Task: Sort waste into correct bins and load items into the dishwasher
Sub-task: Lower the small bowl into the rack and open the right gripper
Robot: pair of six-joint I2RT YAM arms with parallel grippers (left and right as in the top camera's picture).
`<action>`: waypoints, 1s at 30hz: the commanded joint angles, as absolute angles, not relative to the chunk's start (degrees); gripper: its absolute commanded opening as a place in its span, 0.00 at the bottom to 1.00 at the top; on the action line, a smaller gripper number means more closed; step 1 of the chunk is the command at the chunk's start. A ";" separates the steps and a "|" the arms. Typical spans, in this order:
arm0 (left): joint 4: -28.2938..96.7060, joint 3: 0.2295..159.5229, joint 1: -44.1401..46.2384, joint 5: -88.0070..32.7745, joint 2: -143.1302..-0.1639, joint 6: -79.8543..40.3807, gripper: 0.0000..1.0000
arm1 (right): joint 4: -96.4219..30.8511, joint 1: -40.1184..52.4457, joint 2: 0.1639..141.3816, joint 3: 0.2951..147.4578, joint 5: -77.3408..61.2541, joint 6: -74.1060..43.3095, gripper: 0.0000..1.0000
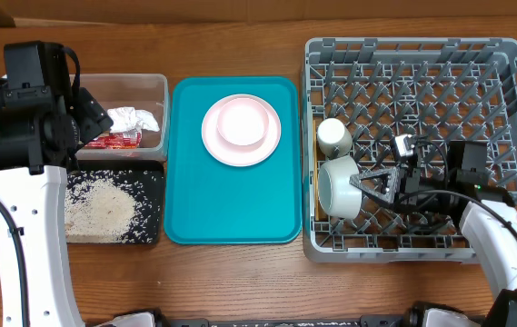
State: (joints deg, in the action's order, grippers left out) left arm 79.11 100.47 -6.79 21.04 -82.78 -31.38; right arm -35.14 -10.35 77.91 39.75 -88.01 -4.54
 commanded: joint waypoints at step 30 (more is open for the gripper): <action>79.09 101.38 -6.72 20.95 -82.76 -30.85 1.00 | -28.67 -11.18 78.13 37.10 -84.66 -1.28 0.36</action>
State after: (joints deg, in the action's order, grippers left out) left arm 79.11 100.47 -6.79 21.02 -82.78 -31.38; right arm -29.41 -10.44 77.97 37.19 -85.17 -1.48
